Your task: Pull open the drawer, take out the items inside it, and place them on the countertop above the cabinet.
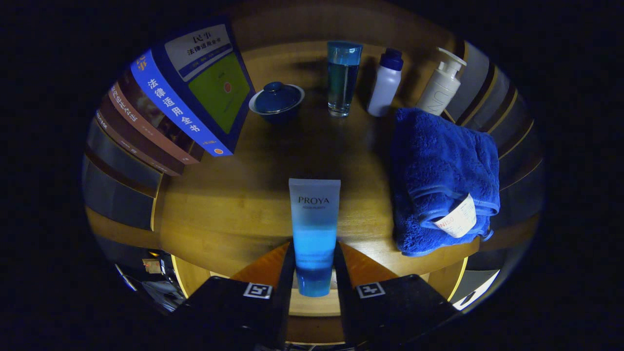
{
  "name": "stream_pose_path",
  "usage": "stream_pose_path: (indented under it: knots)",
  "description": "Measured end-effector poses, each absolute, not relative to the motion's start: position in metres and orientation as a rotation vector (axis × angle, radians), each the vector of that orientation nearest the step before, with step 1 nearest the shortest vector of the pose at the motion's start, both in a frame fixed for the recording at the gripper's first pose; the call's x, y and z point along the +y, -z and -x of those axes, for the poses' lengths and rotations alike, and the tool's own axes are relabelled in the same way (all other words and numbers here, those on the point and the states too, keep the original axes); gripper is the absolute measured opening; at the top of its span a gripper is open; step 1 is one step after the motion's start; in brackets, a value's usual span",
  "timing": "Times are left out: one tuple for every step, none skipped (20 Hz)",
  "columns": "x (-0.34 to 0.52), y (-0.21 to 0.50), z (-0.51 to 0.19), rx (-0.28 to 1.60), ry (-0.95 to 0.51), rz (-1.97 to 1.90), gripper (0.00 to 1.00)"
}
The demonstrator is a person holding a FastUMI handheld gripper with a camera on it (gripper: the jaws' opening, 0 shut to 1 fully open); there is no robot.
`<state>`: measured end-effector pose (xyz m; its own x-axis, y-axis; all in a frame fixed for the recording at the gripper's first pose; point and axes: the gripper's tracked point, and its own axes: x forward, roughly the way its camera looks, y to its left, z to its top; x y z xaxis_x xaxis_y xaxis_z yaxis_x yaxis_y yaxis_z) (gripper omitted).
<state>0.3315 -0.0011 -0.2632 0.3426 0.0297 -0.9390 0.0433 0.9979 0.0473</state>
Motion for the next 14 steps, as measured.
stream_pose_path:
  knots:
    - [-0.003,0.262,-0.332,1.214,0.012,-0.067,0.54]
    - [-0.008,0.261,-0.332,1.203,0.014,-0.058,0.6]
    - [-0.01,0.257,-0.331,1.191,0.012,-0.049,0.65]
    - [-0.011,0.252,-0.329,1.174,0.01,-0.047,0.71]
    - [-0.013,0.248,-0.327,1.151,0.016,-0.045,0.77]
    - [-0.014,0.241,-0.325,1.118,0.016,-0.051,0.83]
    - [-0.011,0.234,-0.321,1.083,0.005,-0.064,0.89]
    - [-0.01,0.226,-0.316,1.045,0.003,-0.077,0.95]
    - [-0.009,0.219,-0.308,1.011,-0.009,-0.084,1.0]
    - [-0.006,0.211,-0.298,0.977,-0.023,-0.084,1.0]
    - [-0.003,0.203,-0.288,0.939,-0.04,-0.089,1.0]
    - [0.0,0.194,-0.279,0.895,-0.051,-0.092,1.0]
    - [0.003,0.182,-0.269,0.842,-0.062,-0.093,1.0]
    - [0.005,0.17,-0.26,0.782,-0.07,-0.101,1.0]
